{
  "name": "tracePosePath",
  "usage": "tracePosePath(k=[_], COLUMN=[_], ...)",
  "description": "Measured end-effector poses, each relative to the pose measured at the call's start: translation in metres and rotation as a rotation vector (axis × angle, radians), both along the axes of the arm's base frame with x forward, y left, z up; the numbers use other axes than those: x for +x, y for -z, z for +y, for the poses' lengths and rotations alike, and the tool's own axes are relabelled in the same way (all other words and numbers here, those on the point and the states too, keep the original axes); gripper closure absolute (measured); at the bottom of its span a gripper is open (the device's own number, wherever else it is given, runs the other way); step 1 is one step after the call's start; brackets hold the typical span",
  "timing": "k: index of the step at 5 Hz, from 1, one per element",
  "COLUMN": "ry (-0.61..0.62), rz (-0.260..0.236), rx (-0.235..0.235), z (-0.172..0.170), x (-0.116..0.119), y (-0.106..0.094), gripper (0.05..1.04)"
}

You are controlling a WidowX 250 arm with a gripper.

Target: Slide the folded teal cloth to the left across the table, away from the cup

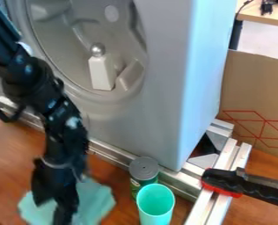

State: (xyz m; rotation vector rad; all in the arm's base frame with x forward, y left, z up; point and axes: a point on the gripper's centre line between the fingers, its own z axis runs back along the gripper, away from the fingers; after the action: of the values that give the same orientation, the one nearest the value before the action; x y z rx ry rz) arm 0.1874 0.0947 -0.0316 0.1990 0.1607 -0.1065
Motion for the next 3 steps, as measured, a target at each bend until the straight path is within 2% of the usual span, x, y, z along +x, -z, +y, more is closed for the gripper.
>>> tracePosePath(k=[1, 2, 3], ry=[-0.15, -0.257, -0.289], rz=[-0.011, 0.0, 0.032], rx=[0.084, 0.149, 0.156], z=[0.046, 0.08, 0.094], x=[0.004, -0.011, -0.017], y=[-0.004, -0.004, -0.003], gripper=[0.081, 0.081, 0.082])
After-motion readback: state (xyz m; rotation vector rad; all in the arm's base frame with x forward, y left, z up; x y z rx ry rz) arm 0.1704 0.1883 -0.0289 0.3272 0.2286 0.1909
